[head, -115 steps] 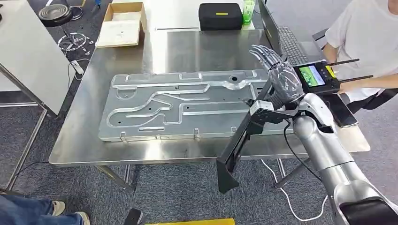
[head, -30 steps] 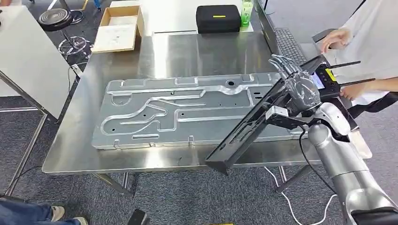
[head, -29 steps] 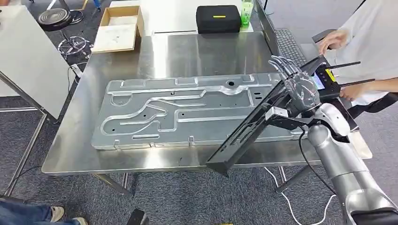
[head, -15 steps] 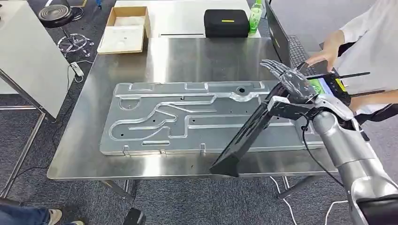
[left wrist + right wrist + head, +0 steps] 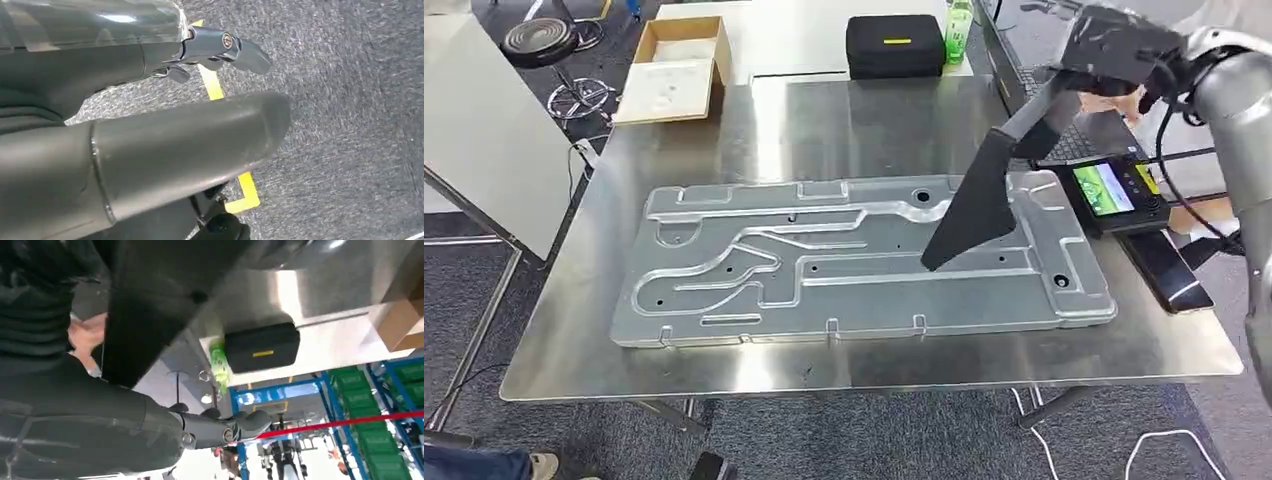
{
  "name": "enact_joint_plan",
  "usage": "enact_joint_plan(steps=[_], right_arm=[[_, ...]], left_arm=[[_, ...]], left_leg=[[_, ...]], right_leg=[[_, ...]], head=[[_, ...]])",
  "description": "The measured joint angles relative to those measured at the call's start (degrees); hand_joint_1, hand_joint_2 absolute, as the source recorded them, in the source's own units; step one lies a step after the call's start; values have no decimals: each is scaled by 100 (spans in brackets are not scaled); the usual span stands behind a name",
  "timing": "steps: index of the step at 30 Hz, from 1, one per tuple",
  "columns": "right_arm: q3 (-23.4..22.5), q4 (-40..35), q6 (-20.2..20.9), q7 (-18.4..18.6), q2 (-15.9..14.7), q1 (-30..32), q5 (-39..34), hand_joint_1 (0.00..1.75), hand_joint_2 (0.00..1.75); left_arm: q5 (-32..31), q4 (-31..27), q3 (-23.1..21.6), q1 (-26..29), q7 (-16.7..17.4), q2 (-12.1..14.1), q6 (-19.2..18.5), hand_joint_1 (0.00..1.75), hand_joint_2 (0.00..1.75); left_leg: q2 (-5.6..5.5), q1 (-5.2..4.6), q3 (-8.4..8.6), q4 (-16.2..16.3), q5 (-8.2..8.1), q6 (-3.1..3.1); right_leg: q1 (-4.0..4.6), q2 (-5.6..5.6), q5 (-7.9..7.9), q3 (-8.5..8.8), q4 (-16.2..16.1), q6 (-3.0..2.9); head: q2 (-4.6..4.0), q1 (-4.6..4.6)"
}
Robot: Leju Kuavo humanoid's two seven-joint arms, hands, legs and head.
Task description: Take the parts from the cabinet and place them on the table.
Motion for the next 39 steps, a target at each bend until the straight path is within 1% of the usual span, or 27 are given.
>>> enact_joint_plan(steps=[2, 3, 4, 7, 8, 9, 10, 12, 13, 14, 15, 17, 18, 19, 20, 22, 24, 27, 28, 29, 30, 31, 33, 34, 37, 38, 39], right_arm=[[126, 44, -26, 65, -15, -208, -143, 0, 0], [203, 76, -35, 94, -28, -317, -233, 0, 0], [282, 114, -6, 133, -59, -454, -330, 0, 0], [640, 205, 369, 354, -112, -806, -794, 0, 0], [724, 225, 424, 400, -138, -919, -903, 0, 0], [813, 245, 455, 426, -171, -1037, -1025, 0, 0], [907, 269, 446, 435, -177, -1151, -1124, 0, 0], [1046, 299, 385, 435, -236, -1197, -1261, 0, 0], [1093, 319, 376, 433, -254, -1189, -1289, 0, 0], [1145, 345, 365, 446, -269, -1189, -1313, 0, 0], [1178, 365, 352, 444, -282, -1191, -1346, 0, 0], [1250, 376, 259, 396, -304, -1215, -1455, 0, 0], [1293, 382, 129, 342, -325, -1215, -1499, 0, 0], [1361, 385, -8, 285, -339, -1242, -1508, 0, 0], [1405, 380, -260, 197, -345, -1205, -1487, 0, 0], [1471, 376, -844, 37, -354, -1109, -1375, 0, 0], [1519, 350, -1167, -26, -354, -1049, -1322, 0, 0], [1563, 345, -1466, 20, -350, -912, -1313, 0, 0], [1563, 345, -1993, 252, -334, -800, -1122, 0, 0], [1563, 350, -2619, 598, -290, -693, -739, 0, 0], [1582, 385, -3305, 993, -218, -621, -6, 0, 0], [1670, 457, -3695, 1139, -177, -614, 652, 0, 0], [1838, 553, -4267, 983, -140, -600, 1553, 0, 0], [1864, 568, -4354, 841, -133, -585, 1583, 0, 0], [1847, 470, -4140, 163, -105, -274, 1462, 0, 0], [1831, 395, -4133, 85, -107, -163, 1491, 0, 0], [1801, 341, -4131, 63, -107, -61, 1511, 0, 0]], left_arm=[[2, 0, 0, 1, -6, 4, 0, 0, 0], [7, 0, 4, 2, -4, 15, 0, 0, 0], [11, 0, 7, -5, -9, 18, 0, 0, 0], [24, 0, 11, 23, -11, 20, -2, 0, 0], [26, 0, 11, 28, -15, 20, -2, 0, 0], [26, 0, 13, 17, -24, 20, -2, 0, 0], [33, 0, 13, 7, -26, 20, 0, 0, 0], [33, 0, 13, -5, -28, 15, -4, 0, 0], [33, 0, 13, -5, -26, 15, -7, 0, 0], [33, 0, 13, -6, -26, 13, -7, 0, 0], [33, 0, 13, -1, -26, 11, -7, 0, 0], [33, 0, 13, 5, -26, 4, -7, 0, 0], [35, 0, 13, 3, -26, 6, -7, 0, 0], [39, 2, 13, -32, -26, 7, 0, 0, 0], [44, 0, 13, -25, -22, 5, 0, 0, 0], [39, 2, 15, -26, 4, 4, 6, 0, 0], [33, 2, 15, -30, 15, 0, 22, 0, 0], [24, 2, 15, -39, 24, -7, 28, 0, 0], [22, 2, 15, -38, 33, -11, 48, 0, 0], [22, 2, 15, -36, 48, -24, 79, 0, 0], [24, 2, 15, -41, 59, -30, 123, 0, 0], [24, 0, 15, -50, 59, -42, 138, 0, 0], [17, 0, 15, -62, 66, -55, 173, 0, 0], [15, 2, 15, -75, 79, -55, 175, 0, 0], [0, 2, 15, -72, 85, -70, 168, 0, 0], [0, 2, 13, -72, 87, -72, 166, 0, 0], [0, 0, 13, -72, 87, -92, 164, 0, 0]], left_leg=[[-3, -41, 378, -995, 676, 109], [-2, -58, 452, -1180, 667, 167], [-1, -86, 455, -1332, 615, 177], [2, -99, 518, -1426, 693, 206], [38, -20, 569, -1537, 762, 207], [37, -39, 584, -1574, 782, 218], [50, -39, 580, -1573, 785, 263], [50, -29, 591, -1566, 773, 271], [50, -16, 593, -1556, 767, 267], [49, -4, 593, -1540, 754, 255], [46, 10, 593, -1510, 735, 232], [44, 49, 587, -1400, 650, 162], [41, 52, 568, -1347, 600, 112], [38, -4, 520, -1229, 561, 73], [32, 11, 523, -1278, 570, 66], [34, 17, 531, -1284, 584, 34], [32, 28, 466, -1124, 426, -23], [35, 40, -86, 78, -137, -75], [35, 40, -272, 429, -210, -67], [34, 39, -319, 489, -149, -48], [32, 32, -250, 282, 29, -16], [30, 15, -85, -122, 275, 32], [24, -45, 365, -1153, 695, 170], [25, -62, 432, -1214, 629, 210], [21, -84, 467, -1313, 665, 209], [30, -51, 505, -1408, 718, 226], [50, -4, 572, -1524, 785, 214]], right_leg=[[32, 0, -36, 77, -3, 6], [22, -4, -41, 95, -24, 12], [16, -4, -27, 85, -34, 36], [6, 4, -6, 72, -65, 135], [-7, 6, -63, 46, -23, 156], [1, 1, -159, -9, 100, 186], [-7, 5, -372, -165, 434, 206], [-20, 4, -753, -587, 1341, 262], [-43, 3, -784, -744, 1621, 290], [-73, -1, -676, -760, 1595, 319], [-105, -5, -466, -649, 1325, 344], [-163, -23, 46, -159, 351, 409], [-152, -14, -78, -43, 120, 424], [-128, 10, -24, -33, 54, 350], [-118, 24, -39, -48, 102, 289], [-100, 32, -30, -66, 108, 225], [-137, 24, -20, -46, 86, 155], [-123, 31, -22, -49, 86, 116], [-105, 33, -25, -43, 86, 111], [-91, 38, -26, -35, 87, 110], [-73, 44, -27, -29, 87, 108], [-64, 48, -28, -27, 88, 106], [-61, 46, -31, -11, 79, 103], [-30, 45, -27, -17, 71, 122], [-62, 45, 30, 17, -23, 214], [-25, 54, 51, 37, -61, 257], [-69, 47, -9, 29, -30, 263]], head=[[0, 2], [0, 11], [0, 4], [0, 4], [0, 2], [0, 11], [0, 2], [0, 6], [0, 7], [0, 7], [0, 7], [0, 9], [0, 10], [0, 3], [0, -7], [0, -9], [0, -9], [0, -13], [0, -13], [0, -13], [0, -13], [0, -13], [0, -9], [0, -9], [0, -11], [0, -9], [0, -9]])
